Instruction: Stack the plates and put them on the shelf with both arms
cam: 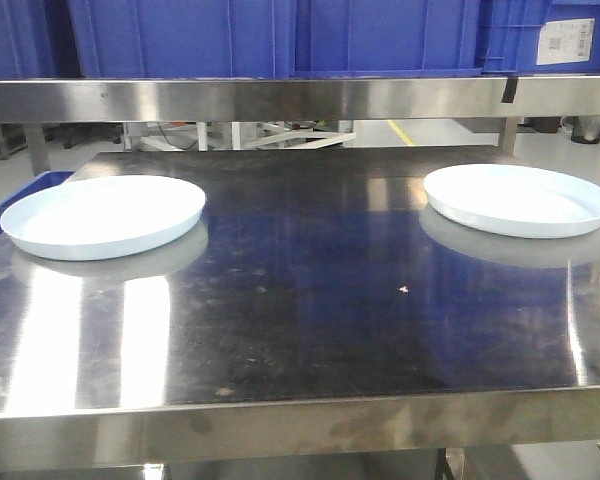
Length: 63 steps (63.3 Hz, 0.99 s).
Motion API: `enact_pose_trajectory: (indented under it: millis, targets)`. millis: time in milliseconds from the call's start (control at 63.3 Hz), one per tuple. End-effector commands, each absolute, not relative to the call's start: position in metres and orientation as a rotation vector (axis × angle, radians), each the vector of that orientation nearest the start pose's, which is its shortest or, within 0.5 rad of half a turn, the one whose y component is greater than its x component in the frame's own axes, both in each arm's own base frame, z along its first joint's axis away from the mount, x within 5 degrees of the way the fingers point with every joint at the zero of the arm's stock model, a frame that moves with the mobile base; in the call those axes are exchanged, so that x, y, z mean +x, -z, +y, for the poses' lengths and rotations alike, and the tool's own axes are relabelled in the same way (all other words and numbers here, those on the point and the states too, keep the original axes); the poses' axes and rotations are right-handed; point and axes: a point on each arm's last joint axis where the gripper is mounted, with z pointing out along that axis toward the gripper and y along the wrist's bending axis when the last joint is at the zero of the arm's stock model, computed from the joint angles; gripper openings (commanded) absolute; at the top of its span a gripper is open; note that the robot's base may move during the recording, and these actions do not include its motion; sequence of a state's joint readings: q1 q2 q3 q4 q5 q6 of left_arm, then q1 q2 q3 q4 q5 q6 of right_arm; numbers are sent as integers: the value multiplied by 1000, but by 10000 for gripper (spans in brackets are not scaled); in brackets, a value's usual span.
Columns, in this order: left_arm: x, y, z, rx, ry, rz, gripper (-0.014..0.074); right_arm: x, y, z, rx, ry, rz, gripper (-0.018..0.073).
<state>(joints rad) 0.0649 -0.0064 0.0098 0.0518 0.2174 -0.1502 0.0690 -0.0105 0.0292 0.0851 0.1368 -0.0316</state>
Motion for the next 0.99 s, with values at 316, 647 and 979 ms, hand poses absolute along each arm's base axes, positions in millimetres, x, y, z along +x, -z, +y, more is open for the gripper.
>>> enact_pose_trajectory:
  millis: [316, 647, 979]
  targets:
    - [56, -192, 4, -143, 30, 1614, 85, 54, -206, 4, -23, -87, 1519, 57]
    - [56, -199, 4, -139, 40, 1537, 85, 54, -206, 4, -23, -87, 1519, 57]
    - [50, -237, 4, -180, 124, 1238, 91, 54, -206, 4, -23, -87, 1519, 57]
